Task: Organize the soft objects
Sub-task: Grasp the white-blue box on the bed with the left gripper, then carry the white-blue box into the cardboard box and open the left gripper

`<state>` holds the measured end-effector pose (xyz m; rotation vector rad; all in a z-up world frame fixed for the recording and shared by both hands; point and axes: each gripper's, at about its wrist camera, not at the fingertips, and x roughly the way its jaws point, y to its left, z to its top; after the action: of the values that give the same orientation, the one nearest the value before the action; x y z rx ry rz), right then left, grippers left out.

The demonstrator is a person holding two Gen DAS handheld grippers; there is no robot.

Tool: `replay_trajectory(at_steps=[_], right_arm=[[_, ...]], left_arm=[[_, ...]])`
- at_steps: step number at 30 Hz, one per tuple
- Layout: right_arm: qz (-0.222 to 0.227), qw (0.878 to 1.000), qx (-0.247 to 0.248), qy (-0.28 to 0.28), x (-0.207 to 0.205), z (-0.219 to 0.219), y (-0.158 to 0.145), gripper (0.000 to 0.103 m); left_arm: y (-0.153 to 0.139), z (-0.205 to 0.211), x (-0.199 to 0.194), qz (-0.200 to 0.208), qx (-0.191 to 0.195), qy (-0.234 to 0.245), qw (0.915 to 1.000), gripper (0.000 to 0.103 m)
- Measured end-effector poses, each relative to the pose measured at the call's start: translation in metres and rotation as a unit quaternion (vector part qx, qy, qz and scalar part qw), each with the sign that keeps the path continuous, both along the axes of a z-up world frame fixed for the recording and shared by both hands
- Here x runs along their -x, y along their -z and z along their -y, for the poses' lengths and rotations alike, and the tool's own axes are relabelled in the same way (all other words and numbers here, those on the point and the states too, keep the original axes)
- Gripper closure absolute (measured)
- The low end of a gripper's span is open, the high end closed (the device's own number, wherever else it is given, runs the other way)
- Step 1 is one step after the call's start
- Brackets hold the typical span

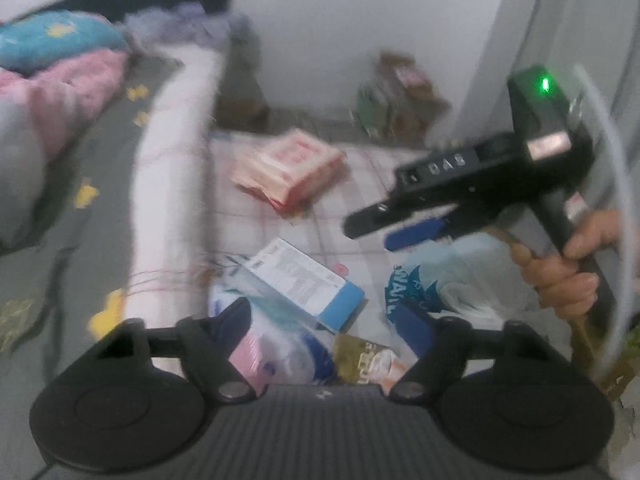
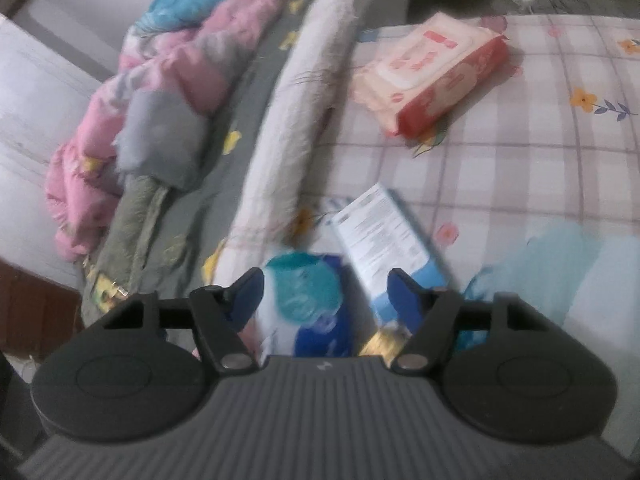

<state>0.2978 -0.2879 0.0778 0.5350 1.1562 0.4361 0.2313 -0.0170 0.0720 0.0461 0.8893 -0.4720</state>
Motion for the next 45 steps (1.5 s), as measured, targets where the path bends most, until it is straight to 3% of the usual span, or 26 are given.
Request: replay_trajectory(at_steps=[4,8,12,16,26,32,37,41,45], right_arm=[[-0.032,0.999,-0.012,-0.005,-0.038,0.010,0.021,0.048],[-0.067,0.997,-0.028,-0.017,-0.067,0.019,0.045,0.056],[-0.103,0.994,-0.027,-0.030,-0.088,0.019,0.073,0.058],[-0.135,0.990,-0.024,-0.038,-0.101,0.015,0.099,0.058],[-0.185,0.981,-0.045,-0.046,-0.112,0.012,0.137,0.057],[-0.193,0.977,-0.076,-0.038,-0.111,0.018,0.142,0.057],[-0.194,0.976,-0.089,-0.046,-0.107,0.015,0.146,0.058],[-0.181,0.979,-0.075,-0.052,-0.102,0.010,0.141,0.066],[-0.165,0.981,-0.096,-0.042,-0.100,0.017,0.129,0.074]], left_arm=[[0.023,0.024,-0.058,-0.076,-0.025,0.004,0.9968,0.043],[0.051,0.034,-0.097,-0.148,-0.027,0.002,0.9886,0.050],[0.079,0.040,-0.121,-0.215,-0.024,0.000,0.9763,0.053],[0.099,0.043,-0.135,-0.255,-0.023,-0.008,0.9667,0.053],[0.116,0.043,-0.148,-0.281,-0.019,-0.037,0.9588,0.043],[0.122,0.039,-0.155,-0.292,-0.010,-0.057,0.9546,0.036],[0.118,0.044,-0.155,-0.261,-0.032,-0.073,0.9620,0.037],[0.113,0.045,-0.153,-0.240,-0.040,-0.070,0.9675,0.040],[0.099,0.042,-0.146,-0.219,-0.037,-0.074,0.9722,0.044]])
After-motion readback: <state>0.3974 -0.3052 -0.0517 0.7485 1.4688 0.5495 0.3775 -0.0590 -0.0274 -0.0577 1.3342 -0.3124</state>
